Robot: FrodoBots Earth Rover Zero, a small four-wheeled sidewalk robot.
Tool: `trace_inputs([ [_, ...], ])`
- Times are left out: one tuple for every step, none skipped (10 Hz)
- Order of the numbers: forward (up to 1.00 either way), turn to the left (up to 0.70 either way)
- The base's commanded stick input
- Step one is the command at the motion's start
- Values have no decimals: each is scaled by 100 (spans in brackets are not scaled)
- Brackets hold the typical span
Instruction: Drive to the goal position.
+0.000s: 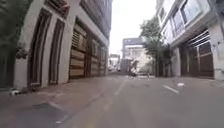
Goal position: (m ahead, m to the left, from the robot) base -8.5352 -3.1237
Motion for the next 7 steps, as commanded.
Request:
trace_inputs([
  [100,0],
  [100,0],
  [100,0],
  [100,0],
  [100,0],
  [100,0],
  [100,0],
])
